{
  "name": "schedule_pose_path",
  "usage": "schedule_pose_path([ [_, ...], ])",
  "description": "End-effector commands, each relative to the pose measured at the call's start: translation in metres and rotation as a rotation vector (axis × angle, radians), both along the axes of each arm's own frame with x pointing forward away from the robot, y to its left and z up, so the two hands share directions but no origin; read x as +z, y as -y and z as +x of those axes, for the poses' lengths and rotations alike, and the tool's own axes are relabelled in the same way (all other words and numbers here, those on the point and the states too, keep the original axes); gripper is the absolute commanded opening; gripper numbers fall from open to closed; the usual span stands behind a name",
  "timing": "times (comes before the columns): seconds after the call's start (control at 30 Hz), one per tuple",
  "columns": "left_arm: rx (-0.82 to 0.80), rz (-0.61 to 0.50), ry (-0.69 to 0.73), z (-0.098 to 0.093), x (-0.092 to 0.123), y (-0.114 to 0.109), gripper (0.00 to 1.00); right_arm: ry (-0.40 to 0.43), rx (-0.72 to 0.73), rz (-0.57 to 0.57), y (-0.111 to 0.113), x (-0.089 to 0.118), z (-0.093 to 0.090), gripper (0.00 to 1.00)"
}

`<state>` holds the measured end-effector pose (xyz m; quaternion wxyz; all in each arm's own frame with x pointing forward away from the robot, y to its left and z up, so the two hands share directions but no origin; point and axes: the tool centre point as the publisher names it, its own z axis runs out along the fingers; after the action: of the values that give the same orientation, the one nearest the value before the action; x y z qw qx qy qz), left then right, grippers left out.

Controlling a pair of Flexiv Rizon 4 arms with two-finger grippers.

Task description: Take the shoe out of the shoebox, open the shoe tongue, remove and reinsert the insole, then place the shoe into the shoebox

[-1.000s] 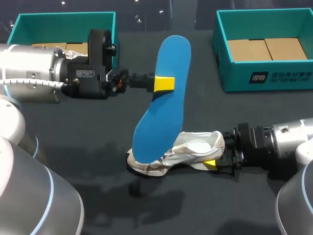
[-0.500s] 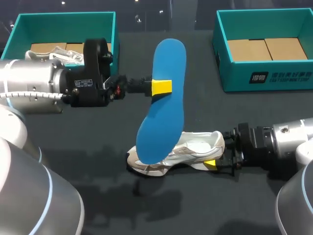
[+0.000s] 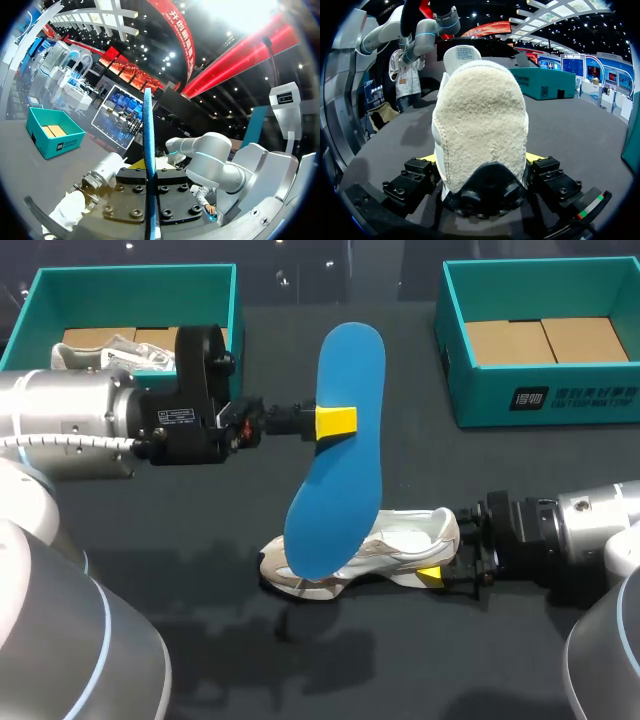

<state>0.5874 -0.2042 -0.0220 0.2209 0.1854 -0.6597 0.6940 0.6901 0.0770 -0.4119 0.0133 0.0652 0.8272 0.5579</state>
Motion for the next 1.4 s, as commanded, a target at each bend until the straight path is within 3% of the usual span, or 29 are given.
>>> schedule_pose_path([
  [0.03,0.002,-0.001,0.000,0.000,-0.001,0.002,0.00,0.007,-0.004,-0.019,0.005,0.003,0.001,1.00],
  [0.63,0.002,-0.001,0.000,0.000,-0.001,0.002,0.00,-0.018,-0.035,-0.310,0.053,0.011,-0.015,1.00],
  [0.7,0.002,-0.001,0.000,0.000,-0.001,0.002,0.00,-0.028,-0.042,-0.362,0.061,0.013,-0.016,1.00],
  [0.8,0.002,-0.001,0.000,0.000,-0.001,0.002,0.00,-0.118,-0.102,-0.570,0.070,0.019,-0.015,1.00],
  [1.2,0.002,-0.001,0.000,0.000,-0.001,0.002,0.00,-0.118,-0.102,-0.570,0.070,0.019,-0.015,1.00],
  [1.4,0.002,-0.001,0.000,0.000,-0.001,0.002,0.00,-0.075,-0.075,-0.753,0.073,0.041,-0.014,1.00],
])
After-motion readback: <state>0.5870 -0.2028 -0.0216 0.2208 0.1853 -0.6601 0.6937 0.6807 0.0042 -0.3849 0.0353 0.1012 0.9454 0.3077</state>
